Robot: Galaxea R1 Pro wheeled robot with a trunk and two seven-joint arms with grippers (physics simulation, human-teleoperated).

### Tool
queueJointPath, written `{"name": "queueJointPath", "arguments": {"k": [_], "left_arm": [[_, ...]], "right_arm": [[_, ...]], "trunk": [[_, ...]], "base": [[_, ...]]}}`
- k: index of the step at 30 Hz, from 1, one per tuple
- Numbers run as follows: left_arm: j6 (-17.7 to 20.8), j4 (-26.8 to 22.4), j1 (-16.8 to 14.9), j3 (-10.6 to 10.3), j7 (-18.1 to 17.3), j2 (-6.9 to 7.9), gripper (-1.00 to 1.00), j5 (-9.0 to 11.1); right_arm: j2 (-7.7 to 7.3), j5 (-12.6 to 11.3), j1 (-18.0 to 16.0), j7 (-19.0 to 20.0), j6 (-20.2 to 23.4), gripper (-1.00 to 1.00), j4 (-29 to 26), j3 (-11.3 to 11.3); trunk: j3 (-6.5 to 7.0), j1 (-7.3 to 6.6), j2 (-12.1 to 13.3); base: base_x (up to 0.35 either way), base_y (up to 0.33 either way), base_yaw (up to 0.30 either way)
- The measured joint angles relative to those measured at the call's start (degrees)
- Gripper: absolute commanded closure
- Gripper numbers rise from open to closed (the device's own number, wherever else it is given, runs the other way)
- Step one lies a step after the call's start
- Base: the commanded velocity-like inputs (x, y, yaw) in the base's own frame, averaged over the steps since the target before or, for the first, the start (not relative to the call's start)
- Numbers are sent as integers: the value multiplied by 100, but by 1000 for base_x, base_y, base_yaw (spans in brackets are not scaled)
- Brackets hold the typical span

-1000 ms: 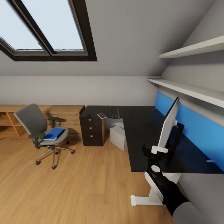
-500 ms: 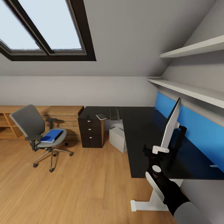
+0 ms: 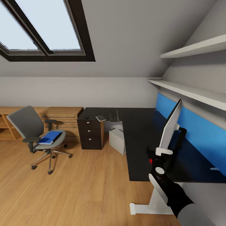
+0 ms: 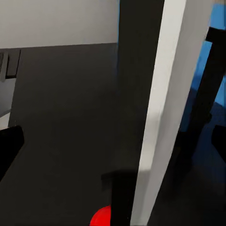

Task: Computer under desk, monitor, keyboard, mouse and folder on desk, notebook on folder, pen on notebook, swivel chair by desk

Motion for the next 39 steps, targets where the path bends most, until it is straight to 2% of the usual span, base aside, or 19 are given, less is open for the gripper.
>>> {"name": "queueJointPath", "arguments": {"k": [8,20,39], "left_arm": [[-4,-1,0,-1,0,0,-100,1],[-10,0,0,0,0,0,-100,1],[-10,-1,0,8,0,0,-100,1]], "right_arm": [[-3,-2,0,0,-3,-100,10,0],[-3,-1,2,-2,-2,-100,21,-9],[-3,-3,0,4,-5,-100,59,-9]], "trunk": [[0,0,0],[0,0,0],[74,0,0]], "base": [[18,-47,0],[134,-3,-3],[4,0,-86]]}}
